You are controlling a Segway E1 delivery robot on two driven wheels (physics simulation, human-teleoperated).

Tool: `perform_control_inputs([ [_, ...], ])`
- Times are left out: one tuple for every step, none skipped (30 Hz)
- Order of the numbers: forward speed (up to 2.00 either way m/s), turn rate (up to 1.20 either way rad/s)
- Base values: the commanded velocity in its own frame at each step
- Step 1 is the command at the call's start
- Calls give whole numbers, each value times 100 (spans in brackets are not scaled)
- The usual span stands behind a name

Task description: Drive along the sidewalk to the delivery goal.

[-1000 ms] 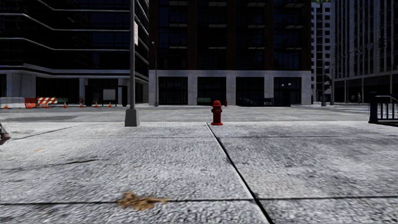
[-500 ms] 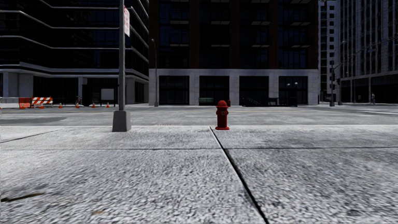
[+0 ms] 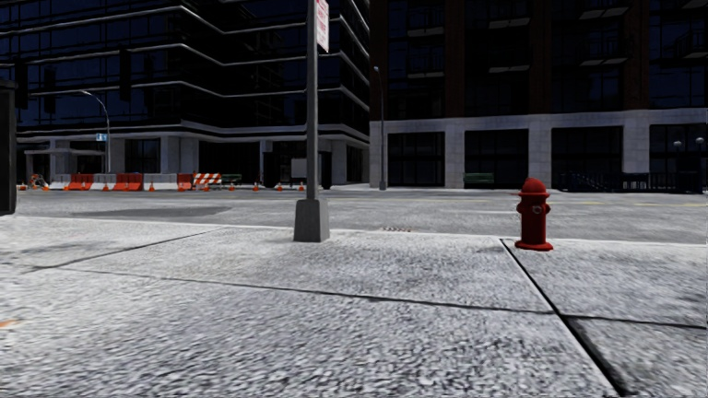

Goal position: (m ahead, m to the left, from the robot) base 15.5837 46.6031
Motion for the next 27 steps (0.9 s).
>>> perform_control_inputs([
  [191,85],
  [191,85],
  [191,85],
  [191,85],
  [191,85],
  [191,85],
  [191,85],
  [191,85],
  [191,85],
  [191,85],
  [191,85],
  [191,85],
  [191,85],
  [191,85],
  [191,85],
  [191,85],
  [191,85],
  [191,85],
  [191,85],
  [191,85],
  [191,85],
  [191,85],
  [191,85],
  [191,85],
  [191,85],
  [191,85],
  [191,85],
])
